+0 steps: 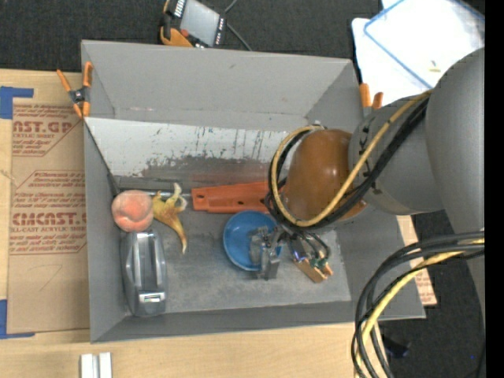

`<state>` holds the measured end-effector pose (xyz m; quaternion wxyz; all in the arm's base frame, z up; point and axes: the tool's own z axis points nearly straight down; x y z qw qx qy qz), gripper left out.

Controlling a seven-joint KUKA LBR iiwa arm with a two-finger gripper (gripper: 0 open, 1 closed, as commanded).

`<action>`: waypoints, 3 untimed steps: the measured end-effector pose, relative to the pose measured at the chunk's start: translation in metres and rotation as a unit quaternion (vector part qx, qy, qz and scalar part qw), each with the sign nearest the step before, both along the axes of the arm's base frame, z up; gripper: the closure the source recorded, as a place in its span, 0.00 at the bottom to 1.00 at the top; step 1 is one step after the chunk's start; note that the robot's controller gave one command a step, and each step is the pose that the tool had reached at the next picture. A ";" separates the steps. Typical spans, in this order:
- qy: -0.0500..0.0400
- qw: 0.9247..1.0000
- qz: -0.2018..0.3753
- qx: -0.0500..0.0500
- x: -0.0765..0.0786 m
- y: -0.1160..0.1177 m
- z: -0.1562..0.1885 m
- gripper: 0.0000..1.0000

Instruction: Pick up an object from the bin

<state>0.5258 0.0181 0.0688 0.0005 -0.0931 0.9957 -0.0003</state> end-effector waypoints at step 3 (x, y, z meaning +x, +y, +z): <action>-0.015 1.000 0.024 0.001 0.008 0.033 0.093 1.00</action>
Offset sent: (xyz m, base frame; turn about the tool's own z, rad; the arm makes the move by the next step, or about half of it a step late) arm -0.0083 0.0167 0.0061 -0.0149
